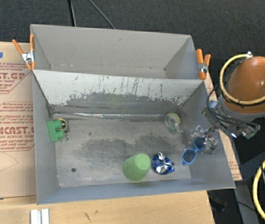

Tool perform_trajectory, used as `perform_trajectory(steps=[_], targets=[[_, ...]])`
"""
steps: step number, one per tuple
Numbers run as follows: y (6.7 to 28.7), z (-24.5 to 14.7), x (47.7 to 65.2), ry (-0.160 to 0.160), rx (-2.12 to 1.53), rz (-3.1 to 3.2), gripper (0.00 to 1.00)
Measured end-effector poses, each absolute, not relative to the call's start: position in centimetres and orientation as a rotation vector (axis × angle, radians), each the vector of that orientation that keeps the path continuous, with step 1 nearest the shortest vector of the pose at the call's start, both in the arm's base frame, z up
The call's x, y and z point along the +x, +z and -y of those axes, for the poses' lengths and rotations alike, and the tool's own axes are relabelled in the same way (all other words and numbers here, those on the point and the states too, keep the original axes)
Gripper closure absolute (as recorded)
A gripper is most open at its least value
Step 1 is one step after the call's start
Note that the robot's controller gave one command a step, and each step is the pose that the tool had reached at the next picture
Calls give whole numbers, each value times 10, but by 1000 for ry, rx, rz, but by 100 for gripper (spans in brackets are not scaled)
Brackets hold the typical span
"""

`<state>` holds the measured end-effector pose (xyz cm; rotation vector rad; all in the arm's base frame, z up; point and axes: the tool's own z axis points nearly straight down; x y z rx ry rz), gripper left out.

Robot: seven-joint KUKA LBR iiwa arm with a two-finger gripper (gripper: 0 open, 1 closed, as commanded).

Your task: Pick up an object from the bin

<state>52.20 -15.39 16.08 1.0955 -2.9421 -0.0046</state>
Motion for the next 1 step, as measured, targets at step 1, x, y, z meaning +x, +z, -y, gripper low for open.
perform_trajectory(steps=[1], targets=[[293, 135, 489, 8, 1091, 2955, 100]])
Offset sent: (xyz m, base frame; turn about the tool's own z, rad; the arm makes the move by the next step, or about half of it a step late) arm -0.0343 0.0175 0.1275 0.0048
